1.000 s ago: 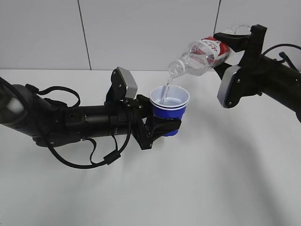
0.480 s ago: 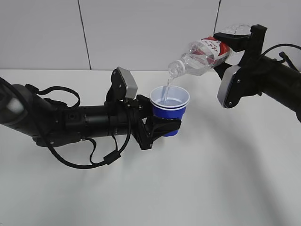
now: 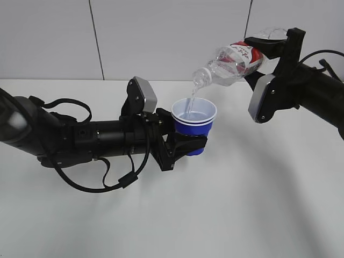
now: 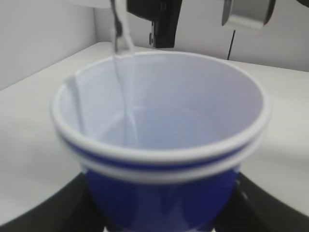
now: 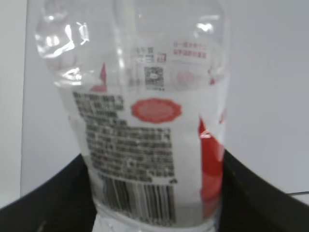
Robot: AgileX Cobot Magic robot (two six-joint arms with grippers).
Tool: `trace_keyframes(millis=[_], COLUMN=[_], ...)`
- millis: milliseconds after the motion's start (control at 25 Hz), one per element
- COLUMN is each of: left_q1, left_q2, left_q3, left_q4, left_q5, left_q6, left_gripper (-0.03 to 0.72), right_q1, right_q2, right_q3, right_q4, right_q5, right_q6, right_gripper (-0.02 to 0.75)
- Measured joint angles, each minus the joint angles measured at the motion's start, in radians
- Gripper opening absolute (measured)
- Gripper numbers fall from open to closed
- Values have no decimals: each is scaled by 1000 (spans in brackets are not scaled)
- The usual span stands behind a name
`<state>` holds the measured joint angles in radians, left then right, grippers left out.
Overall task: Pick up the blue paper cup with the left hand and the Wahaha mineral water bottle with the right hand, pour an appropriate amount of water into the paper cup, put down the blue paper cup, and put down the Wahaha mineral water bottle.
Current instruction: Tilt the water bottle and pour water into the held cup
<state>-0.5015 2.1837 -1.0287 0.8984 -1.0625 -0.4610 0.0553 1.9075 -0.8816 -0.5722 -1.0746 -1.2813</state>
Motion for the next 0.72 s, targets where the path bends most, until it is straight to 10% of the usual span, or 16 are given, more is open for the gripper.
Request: trace_keyframes(millis=[280, 720], left_q1=[0, 0], left_q2=[0, 0], left_q3=[0, 0], left_q4=[0, 0], left_q5=[-28, -32], left_q6=[0, 34], left_gripper=[446, 446], right_q1=[0, 0], right_q2=[0, -2], right_q3=[0, 0], right_q4=[0, 4], right_q5=[-12, -30], right_q6=[118, 851], right_gripper=[471, 471])
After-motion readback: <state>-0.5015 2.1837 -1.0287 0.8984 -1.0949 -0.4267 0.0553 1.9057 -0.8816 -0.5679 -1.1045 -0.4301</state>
